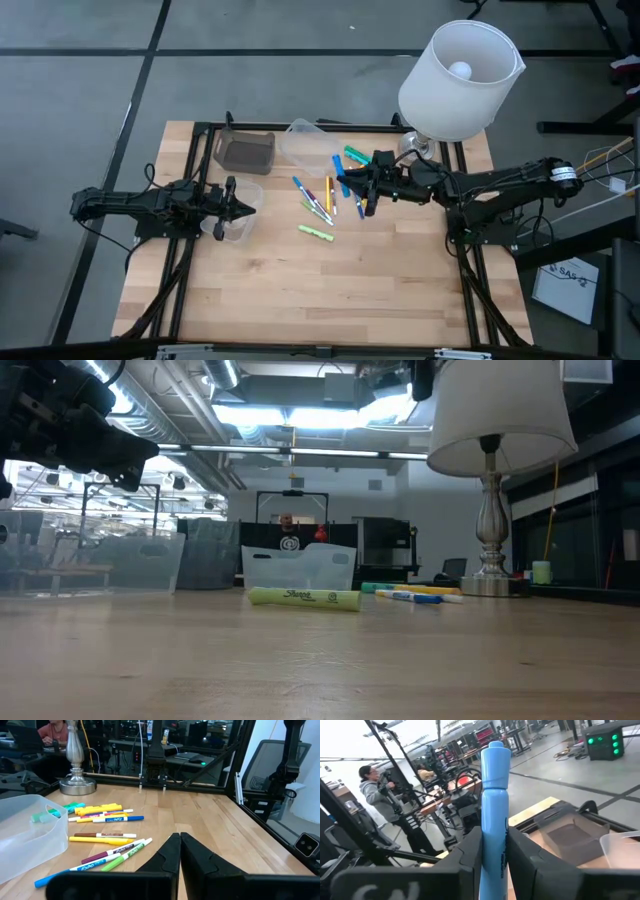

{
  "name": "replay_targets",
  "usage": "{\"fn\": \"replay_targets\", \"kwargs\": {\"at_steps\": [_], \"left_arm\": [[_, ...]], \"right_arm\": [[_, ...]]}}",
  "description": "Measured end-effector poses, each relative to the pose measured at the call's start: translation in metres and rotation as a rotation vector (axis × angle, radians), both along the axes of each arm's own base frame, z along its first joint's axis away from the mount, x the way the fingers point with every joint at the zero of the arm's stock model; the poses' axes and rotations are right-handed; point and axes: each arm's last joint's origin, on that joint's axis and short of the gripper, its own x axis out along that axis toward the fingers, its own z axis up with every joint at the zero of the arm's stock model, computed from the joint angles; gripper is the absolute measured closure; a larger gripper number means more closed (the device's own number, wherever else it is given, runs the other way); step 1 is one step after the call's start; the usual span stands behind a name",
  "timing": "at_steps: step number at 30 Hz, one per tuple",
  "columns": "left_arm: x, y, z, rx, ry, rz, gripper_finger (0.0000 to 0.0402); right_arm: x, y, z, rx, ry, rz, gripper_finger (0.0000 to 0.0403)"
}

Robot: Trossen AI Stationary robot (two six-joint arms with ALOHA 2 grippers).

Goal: Pick & Place Markers
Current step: Put the blue highlighter into the top transparent bin

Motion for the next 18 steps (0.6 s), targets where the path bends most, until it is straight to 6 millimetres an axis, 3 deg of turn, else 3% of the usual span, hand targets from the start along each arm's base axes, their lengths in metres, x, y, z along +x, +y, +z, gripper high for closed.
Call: {"fn": "replay_targets", "kwargs": {"at_steps": [5,18], "left_arm": [[0.0,0.0,0.0,0.0,0.0,0.0,0.0395],[0.0,0.0,0.0,0.0,0.0,0.0,0.0395]], "right_arm": [[0.009,-0.003,0.009,-0.04,-0.005,-0.015,0.0333],[0.059,-0.003,0.044,-0.298,0.105,-0.132,0.033]]}}
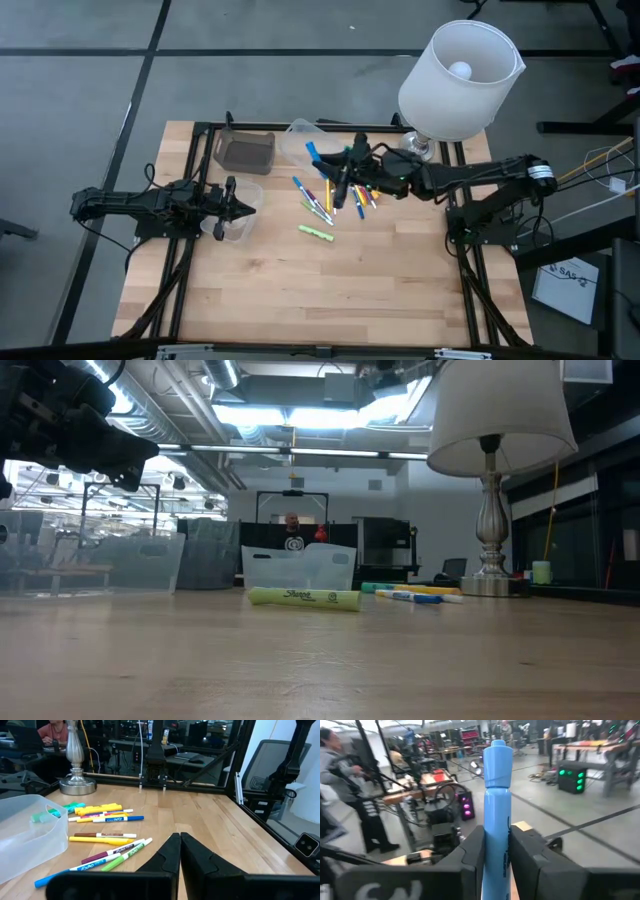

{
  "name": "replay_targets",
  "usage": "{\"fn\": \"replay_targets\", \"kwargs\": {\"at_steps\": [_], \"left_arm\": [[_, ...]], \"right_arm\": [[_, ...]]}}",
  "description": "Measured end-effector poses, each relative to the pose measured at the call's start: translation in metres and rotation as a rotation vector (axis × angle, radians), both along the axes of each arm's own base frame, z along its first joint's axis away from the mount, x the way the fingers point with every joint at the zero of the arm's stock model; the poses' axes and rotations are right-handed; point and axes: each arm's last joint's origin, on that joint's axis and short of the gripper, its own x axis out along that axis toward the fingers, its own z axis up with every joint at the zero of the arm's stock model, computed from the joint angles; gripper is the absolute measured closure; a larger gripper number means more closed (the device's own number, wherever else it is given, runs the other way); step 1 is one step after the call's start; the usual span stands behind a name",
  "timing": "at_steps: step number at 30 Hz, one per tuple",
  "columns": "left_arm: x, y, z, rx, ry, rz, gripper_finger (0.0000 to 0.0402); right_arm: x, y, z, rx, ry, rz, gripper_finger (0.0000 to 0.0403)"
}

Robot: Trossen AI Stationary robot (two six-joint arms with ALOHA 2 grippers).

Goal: Pick & Place Markers
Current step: Put the blue highlighter into the top transparent bin

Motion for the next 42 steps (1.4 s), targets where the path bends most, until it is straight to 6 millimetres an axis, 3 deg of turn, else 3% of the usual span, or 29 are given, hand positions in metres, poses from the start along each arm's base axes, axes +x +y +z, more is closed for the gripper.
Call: {"fn": "replay_targets", "kwargs": {"at_steps": [10,19,42], "left_arm": [[0.0,0.0,0.0,0.0,0.0,0.0,0.0395],[0.0,0.0,0.0,0.0,0.0,0.0,0.0395],[0.0,0.0,0.0,0.0,0.0,0.0,0.0395]], "right_arm": [[0.015,-0.013,0.0,-0.047,0.039,-0.078,0.0329],[0.015,-0.028,0.0,-0.085,0.056,-0.122,0.0329],[0.021,-0.043,-0.011,-0.313,0.204,-0.175,0.033]]}}
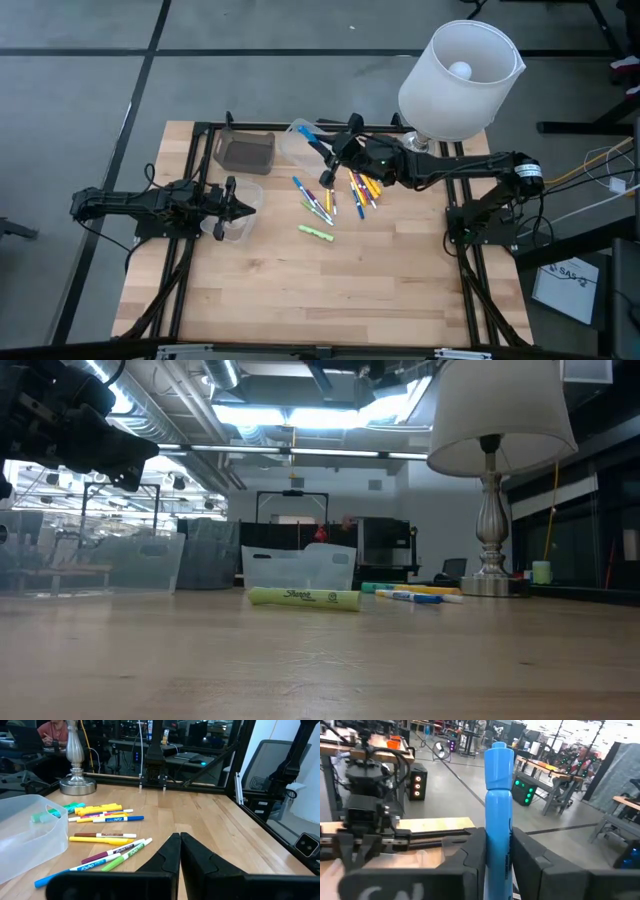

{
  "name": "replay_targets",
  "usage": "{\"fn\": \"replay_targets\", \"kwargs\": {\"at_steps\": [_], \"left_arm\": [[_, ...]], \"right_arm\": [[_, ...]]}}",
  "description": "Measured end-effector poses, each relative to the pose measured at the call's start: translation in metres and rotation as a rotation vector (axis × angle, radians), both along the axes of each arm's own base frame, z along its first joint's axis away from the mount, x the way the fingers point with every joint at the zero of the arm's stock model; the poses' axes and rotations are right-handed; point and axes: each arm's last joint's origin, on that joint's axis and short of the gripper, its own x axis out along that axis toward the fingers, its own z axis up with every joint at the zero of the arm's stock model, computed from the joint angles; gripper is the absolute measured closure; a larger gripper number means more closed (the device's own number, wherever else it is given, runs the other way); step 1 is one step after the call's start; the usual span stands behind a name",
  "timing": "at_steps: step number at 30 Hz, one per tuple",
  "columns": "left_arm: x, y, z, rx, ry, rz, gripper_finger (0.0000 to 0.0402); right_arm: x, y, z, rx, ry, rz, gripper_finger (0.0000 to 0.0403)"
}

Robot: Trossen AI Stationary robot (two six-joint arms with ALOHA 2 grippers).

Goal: Pick & Place Markers
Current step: Put the blue highlighter into the top transparent bin

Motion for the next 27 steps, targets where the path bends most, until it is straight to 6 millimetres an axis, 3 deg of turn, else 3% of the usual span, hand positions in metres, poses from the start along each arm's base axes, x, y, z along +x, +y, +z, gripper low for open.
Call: {"fn": "replay_targets", "kwargs": {"at_steps": [27], "left_arm": [[0.0,0.0,0.0,0.0,0.0,0.0,0.0395]], "right_arm": [[0.034,-0.05,-0.065,0.077,0.19,-0.028,0.0336]]}}
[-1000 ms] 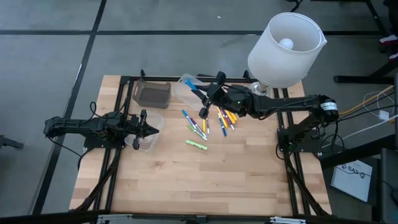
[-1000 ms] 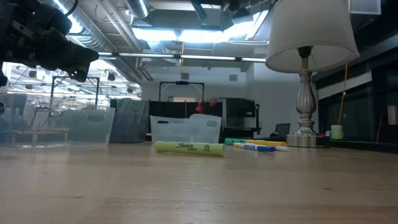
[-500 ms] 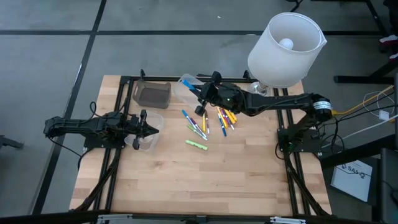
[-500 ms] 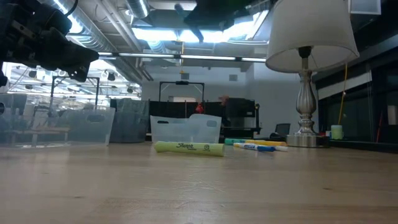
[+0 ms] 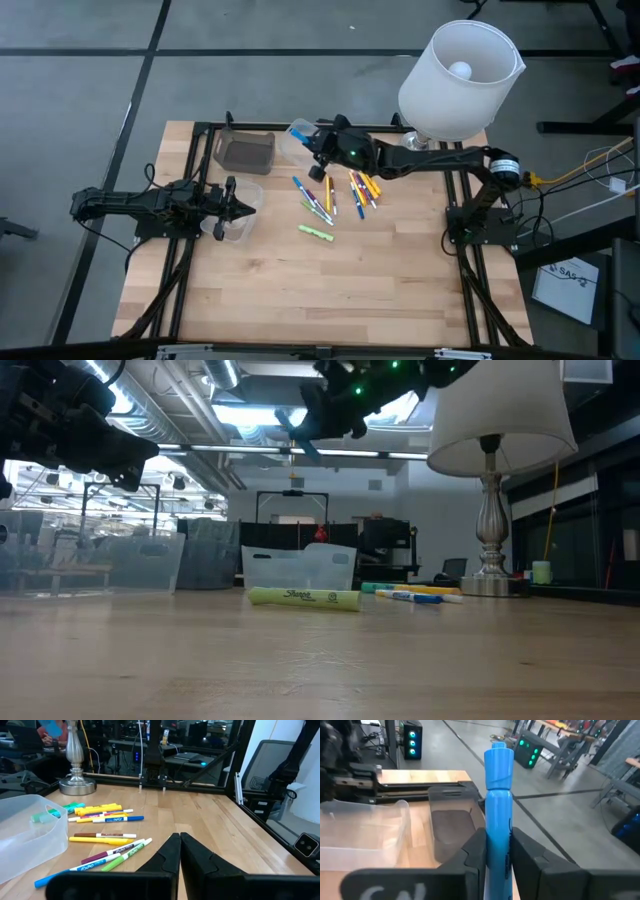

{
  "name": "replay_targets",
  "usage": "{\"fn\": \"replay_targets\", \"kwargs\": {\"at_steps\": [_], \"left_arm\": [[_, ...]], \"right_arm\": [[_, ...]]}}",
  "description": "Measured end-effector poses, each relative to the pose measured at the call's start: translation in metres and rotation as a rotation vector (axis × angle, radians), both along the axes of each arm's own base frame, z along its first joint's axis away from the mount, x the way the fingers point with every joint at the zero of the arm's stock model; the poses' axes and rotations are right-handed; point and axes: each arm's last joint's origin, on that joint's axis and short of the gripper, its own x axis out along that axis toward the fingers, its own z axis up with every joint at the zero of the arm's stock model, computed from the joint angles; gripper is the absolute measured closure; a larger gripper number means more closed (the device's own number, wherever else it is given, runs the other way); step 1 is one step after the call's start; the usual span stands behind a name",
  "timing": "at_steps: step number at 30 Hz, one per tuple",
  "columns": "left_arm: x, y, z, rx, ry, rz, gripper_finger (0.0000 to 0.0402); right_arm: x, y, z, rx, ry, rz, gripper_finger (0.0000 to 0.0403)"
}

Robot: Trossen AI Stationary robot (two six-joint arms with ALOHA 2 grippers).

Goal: Pick & Place Markers
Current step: Put the blue highlighter into the top transparent bin

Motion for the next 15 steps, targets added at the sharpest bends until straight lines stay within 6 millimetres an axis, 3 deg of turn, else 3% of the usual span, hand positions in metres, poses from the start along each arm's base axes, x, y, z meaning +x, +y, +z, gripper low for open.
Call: {"fn": "replay_targets", "kwargs": {"at_steps": [15], "left_arm": [[0.0,0.0,0.0,0.0,0.0,0.0,0.0395]], "right_arm": [[0.007,-0.031,-0.032,0.124,0.045,-0.029,0.0332]]}}
